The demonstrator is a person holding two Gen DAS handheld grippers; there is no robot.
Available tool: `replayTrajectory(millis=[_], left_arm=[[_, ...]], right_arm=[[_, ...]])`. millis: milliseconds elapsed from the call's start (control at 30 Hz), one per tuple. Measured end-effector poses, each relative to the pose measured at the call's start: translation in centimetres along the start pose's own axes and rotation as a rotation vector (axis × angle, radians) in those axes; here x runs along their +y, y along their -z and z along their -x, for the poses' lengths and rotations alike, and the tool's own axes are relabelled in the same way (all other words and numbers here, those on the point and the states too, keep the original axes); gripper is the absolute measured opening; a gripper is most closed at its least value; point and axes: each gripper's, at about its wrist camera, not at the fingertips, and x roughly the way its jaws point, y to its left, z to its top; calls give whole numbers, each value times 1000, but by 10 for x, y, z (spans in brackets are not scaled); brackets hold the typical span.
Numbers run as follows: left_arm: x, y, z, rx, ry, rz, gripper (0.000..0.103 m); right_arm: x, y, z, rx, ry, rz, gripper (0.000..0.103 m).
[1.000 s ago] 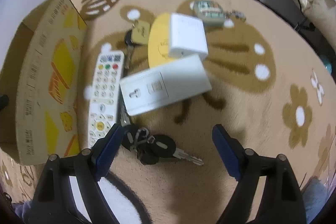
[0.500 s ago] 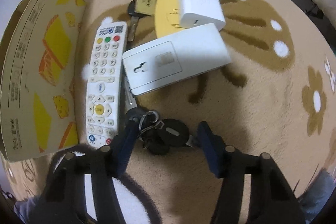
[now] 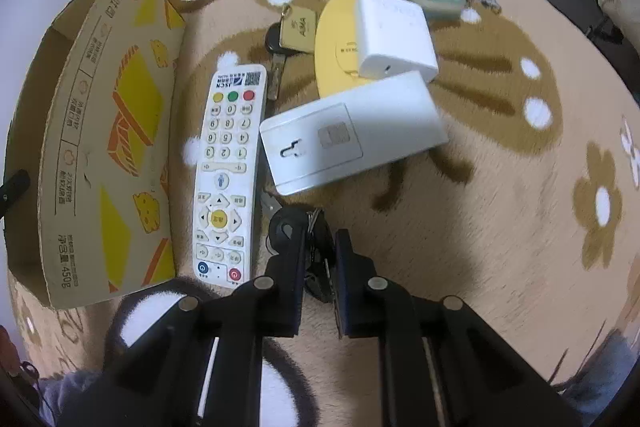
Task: Organize rigid objects
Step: 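Return the right tool to the items and grasp the keys, then carry the keys into the box and release them beside the power bank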
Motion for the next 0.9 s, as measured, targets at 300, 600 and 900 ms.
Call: replayTrajectory(millis=[300,600,900], left_arm=[[6,-1,-1,9,29,28,7],[6,-1,0,11,28,29,7],[6,-1,0,12,28,30,7]], right_arm=[[-11,-13,17,-58,28,13,16],[-14,-24,63,-170,4,1,14],[1,-40,89,-312,-42,9,12]])
